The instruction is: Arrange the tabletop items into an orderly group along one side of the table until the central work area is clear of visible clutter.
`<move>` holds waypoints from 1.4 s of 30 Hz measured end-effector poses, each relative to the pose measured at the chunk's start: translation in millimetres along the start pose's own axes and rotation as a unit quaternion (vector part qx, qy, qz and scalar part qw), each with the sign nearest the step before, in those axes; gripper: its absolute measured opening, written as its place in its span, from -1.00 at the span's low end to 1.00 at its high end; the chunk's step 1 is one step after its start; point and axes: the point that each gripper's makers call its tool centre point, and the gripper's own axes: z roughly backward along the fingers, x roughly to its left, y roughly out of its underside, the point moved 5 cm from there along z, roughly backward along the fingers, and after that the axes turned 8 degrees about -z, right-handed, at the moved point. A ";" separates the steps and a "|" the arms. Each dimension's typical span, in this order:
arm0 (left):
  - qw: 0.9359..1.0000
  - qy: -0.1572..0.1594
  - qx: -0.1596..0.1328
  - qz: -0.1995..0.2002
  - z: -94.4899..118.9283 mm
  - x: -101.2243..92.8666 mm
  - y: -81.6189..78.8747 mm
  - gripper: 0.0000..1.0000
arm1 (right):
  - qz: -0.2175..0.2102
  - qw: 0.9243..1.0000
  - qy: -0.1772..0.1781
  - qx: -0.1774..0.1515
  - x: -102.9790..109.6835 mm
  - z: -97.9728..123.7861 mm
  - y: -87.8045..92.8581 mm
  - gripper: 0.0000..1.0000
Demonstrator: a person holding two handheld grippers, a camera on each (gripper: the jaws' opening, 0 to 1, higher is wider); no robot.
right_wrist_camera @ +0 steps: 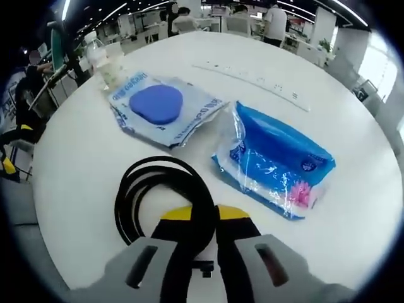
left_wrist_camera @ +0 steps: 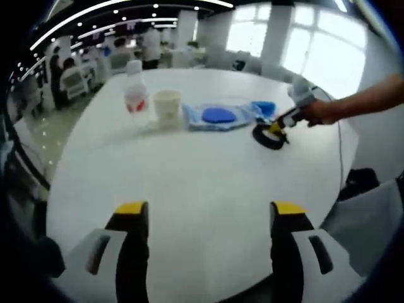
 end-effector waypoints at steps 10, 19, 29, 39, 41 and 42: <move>1.000 -0.001 0.002 0.006 -0.6 0.4 4.3 0.51 | 0.017 1.000 -0.003 0.002 9.1 0.4 -4.5 -0.77; 1.000 -0.002 0.003 0.008 -0.4 1.3 4.7 0.50 | 0.010 1.000 -0.005 0.002 13.8 7.5 -2.9 -0.74; 1.000 0.002 0.005 0.005 -1.9 0.1 5.6 0.50 | 0.002 1.000 -0.012 -0.005 16.7 13.5 -3.5 -0.57; 1.000 0.000 0.005 0.005 -1.3 3.4 5.9 0.50 | -0.008 1.000 -0.016 -0.017 21.9 26.1 -6.0 -0.44; 1.000 -0.001 0.005 0.005 -1.2 4.3 5.7 0.50 | -0.008 1.000 -0.015 -0.018 23.8 29.2 -6.3 -0.40; 1.000 -0.001 0.004 0.005 -1.1 4.6 5.4 0.50 | -0.009 1.000 -0.014 -0.020 24.7 31.7 -6.8 -0.39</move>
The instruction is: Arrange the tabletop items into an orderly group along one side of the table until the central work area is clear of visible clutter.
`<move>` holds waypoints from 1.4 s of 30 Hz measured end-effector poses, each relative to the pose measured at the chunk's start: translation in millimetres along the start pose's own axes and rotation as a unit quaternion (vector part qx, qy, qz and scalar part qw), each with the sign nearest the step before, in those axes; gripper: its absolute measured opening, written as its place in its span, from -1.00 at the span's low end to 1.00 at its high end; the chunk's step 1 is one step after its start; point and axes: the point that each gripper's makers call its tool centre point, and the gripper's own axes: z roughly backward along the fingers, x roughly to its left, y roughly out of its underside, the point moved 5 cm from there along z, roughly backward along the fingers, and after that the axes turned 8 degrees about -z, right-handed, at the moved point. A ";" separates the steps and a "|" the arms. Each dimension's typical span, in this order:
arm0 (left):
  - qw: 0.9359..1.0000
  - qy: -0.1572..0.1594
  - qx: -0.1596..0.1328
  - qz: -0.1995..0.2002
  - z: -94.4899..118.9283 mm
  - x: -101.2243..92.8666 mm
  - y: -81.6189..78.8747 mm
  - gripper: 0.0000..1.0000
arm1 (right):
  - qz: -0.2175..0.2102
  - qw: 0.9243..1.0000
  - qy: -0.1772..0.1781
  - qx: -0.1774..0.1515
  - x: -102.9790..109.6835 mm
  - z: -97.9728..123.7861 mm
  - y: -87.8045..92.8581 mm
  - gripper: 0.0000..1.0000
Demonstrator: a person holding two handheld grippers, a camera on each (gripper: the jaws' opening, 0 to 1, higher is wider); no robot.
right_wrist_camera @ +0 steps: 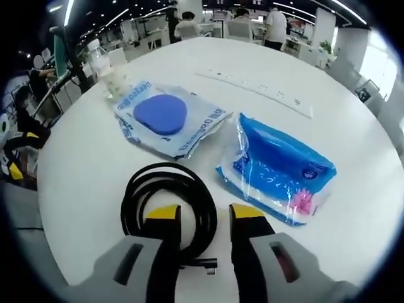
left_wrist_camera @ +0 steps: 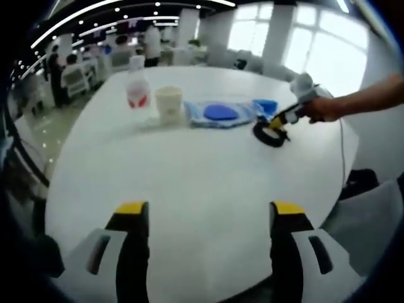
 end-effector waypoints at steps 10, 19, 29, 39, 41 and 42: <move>1.000 0.007 -0.003 -0.003 -1.6 -1.4 -0.8 0.50 | -0.035 0.998 0.001 -0.050 4.9 23.2 -15.8 -0.12; 1.000 0.011 -0.009 0.000 -1.9 -3.4 -2.2 0.50 | -0.036 0.995 0.000 -0.092 -0.7 40.2 -18.3 0.21; 1.000 0.014 -0.012 0.005 -2.4 -3.6 -2.3 0.50 | -0.054 0.988 0.009 -0.144 11.1 73.4 -5.0 0.39; 1.000 0.014 -0.015 0.007 -2.2 -3.0 -2.1 0.50 | -0.072 0.984 0.015 -0.164 21.3 98.5 20.4 0.41; 1.000 0.014 -0.015 0.007 -2.1 -2.8 -2.1 0.50 | -0.079 0.982 0.013 -0.169 24.5 102.4 24.5 0.41; 1.000 0.013 -0.016 0.008 -1.9 -2.7 -2.6 0.50 | -0.077 0.982 0.015 -0.169 28.2 105.4 29.6 0.41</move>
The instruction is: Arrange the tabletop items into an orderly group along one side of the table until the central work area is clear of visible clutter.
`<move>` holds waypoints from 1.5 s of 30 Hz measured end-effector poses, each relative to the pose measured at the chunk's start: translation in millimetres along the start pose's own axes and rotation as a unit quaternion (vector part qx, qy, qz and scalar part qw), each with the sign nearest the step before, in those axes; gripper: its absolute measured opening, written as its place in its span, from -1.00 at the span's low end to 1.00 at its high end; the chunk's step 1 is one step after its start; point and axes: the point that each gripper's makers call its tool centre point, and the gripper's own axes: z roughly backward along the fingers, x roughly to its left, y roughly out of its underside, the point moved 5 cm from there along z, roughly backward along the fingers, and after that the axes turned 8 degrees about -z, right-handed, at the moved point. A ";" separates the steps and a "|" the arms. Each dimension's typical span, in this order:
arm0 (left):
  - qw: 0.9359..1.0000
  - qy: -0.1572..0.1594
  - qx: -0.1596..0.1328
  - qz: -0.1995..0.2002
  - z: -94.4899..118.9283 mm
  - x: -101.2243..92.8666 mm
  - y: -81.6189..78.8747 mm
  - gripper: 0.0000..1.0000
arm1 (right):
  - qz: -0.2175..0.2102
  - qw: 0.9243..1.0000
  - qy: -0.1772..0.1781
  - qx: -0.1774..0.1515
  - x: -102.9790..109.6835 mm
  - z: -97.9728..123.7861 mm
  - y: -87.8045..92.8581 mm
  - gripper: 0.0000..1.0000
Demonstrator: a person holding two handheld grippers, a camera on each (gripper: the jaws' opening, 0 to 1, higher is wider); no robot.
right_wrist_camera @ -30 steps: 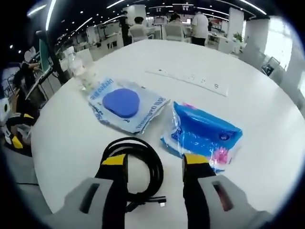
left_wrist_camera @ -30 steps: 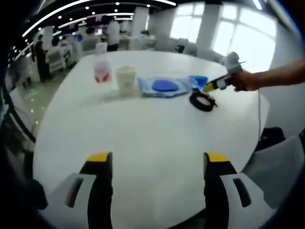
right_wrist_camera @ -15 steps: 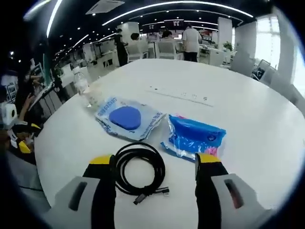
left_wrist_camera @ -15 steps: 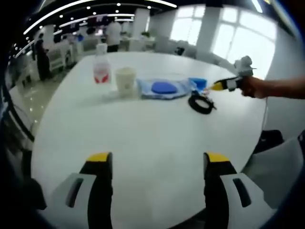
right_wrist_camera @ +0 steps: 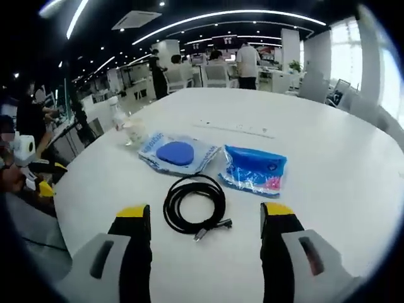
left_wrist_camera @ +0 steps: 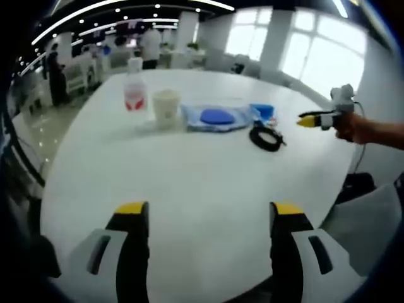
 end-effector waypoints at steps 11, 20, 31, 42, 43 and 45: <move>1.000 -0.002 -0.003 0.005 0.8 2.2 -0.5 0.50 | -0.029 0.999 0.010 -0.015 8.5 24.2 21.2 0.41; 1.000 -0.001 -0.006 0.006 0.5 2.5 -0.9 0.50 | -0.050 0.998 0.022 -0.014 14.3 40.5 42.0 0.40; 1.000 0.001 -0.011 0.004 0.2 0.9 -2.0 0.50 | -0.071 0.997 0.029 -0.023 14.7 48.6 54.4 0.40; 1.000 0.009 -0.014 0.002 0.4 -3.5 -3.2 0.52 | -0.081 0.996 0.040 -0.019 21.7 55.5 70.0 0.40; 1.000 0.010 -0.014 0.002 0.5 -3.7 -3.3 0.52 | -0.083 0.996 0.041 -0.019 23.2 56.4 71.8 0.40; 1.000 0.012 -0.015 0.003 0.5 -3.8 -3.4 0.52 | -0.085 0.995 0.041 -0.018 24.7 56.9 74.5 0.39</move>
